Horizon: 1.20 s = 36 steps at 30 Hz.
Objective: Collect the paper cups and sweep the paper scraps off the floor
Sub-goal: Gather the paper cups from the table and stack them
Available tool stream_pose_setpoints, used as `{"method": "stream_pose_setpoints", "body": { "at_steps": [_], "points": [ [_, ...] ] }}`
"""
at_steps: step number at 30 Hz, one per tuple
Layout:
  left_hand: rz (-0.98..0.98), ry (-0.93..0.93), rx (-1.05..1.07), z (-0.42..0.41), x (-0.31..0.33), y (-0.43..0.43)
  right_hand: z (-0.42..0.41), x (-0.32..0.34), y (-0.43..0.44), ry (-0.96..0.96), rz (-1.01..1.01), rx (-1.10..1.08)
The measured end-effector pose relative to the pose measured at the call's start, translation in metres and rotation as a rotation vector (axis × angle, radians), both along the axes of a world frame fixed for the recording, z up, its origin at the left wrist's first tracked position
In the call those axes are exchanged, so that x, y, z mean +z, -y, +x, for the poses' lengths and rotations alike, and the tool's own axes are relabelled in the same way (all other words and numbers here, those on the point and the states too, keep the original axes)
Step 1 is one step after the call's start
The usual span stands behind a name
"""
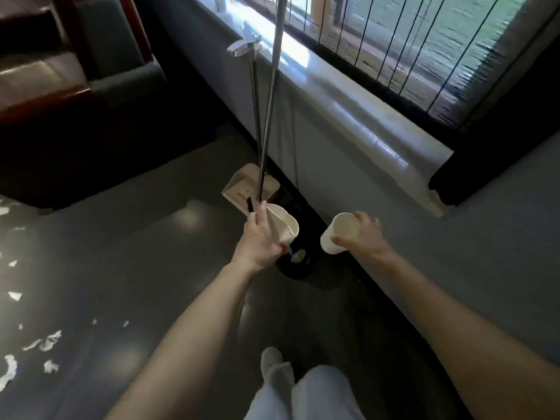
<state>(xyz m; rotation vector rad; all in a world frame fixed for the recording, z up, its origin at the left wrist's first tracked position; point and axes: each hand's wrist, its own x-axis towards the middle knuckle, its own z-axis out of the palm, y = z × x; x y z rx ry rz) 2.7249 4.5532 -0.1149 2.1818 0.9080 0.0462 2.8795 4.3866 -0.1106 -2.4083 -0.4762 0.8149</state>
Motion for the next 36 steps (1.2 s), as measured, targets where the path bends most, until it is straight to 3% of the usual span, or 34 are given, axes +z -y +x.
{"method": "stream_pose_setpoints", "body": {
  "at_steps": [11,16,19,24,30,36],
  "points": [
    [-0.109,-0.252,-0.157,0.117,-0.219,-0.082,0.065,-0.213,-0.092,-0.201,-0.162,0.007],
    [-0.143,-0.322,-0.226,0.117,-0.24,-0.106,0.079,-0.242,-0.114,-0.34,-0.196,0.094],
    [-0.141,-0.333,-0.166,0.113,-0.198,-0.134,0.082,-0.204,-0.143,-0.319,-0.198,0.137],
    [-0.072,-0.288,-0.003,0.105,-0.063,-0.202,0.088,-0.068,-0.24,-0.17,-0.15,0.331],
    [0.169,-0.249,0.183,0.064,0.108,-0.293,0.072,0.12,-0.38,0.186,-0.024,0.667],
    [0.464,-0.266,0.437,-0.02,0.218,-0.393,0.007,0.239,-0.511,0.46,0.151,0.951]
  ]
}}
